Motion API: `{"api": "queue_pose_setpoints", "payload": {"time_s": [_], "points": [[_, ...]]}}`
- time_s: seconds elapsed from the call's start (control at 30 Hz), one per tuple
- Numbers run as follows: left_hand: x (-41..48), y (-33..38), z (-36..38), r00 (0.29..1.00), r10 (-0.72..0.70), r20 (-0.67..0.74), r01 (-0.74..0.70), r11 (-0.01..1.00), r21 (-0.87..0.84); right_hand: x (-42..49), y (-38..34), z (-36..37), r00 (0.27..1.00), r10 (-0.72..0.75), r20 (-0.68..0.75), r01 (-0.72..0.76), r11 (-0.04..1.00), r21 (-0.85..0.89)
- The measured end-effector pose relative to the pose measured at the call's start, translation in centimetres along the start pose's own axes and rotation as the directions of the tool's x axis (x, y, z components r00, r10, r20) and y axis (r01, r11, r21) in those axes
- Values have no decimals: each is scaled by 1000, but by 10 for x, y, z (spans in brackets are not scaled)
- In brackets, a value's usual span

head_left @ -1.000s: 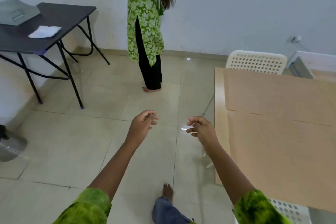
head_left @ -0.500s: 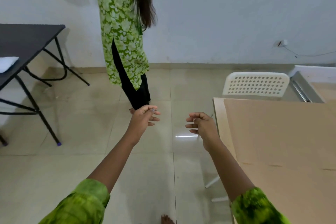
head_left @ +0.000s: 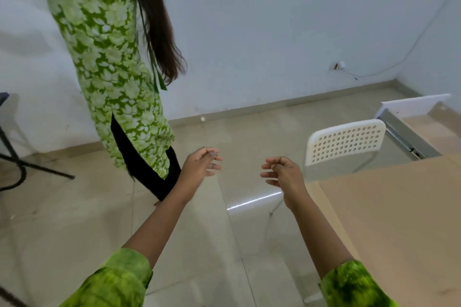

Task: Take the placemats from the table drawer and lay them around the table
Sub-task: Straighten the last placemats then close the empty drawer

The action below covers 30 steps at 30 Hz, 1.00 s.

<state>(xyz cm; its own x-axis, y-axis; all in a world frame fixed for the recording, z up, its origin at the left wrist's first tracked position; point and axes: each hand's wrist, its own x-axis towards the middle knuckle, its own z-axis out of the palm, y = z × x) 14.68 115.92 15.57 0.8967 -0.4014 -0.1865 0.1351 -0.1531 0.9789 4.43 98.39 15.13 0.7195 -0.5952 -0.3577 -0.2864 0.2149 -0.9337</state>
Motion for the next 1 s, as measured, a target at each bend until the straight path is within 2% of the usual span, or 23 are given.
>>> {"api": "queue_pose_setpoints", "payload": {"time_s": [0.33, 0.77, 1.0], "points": [[142, 21, 12, 988, 37, 151, -40, 999, 15, 105, -37, 19, 985, 8, -172, 3, 998, 66], [357, 81, 135, 946, 35, 323, -55, 997, 51, 296, -113, -29, 940, 44, -338, 0, 992, 128], [470, 93, 200, 885, 17, 466, -60, 995, 78, 392, -139, -56, 885, 85, -458, 6, 981, 193]]}}
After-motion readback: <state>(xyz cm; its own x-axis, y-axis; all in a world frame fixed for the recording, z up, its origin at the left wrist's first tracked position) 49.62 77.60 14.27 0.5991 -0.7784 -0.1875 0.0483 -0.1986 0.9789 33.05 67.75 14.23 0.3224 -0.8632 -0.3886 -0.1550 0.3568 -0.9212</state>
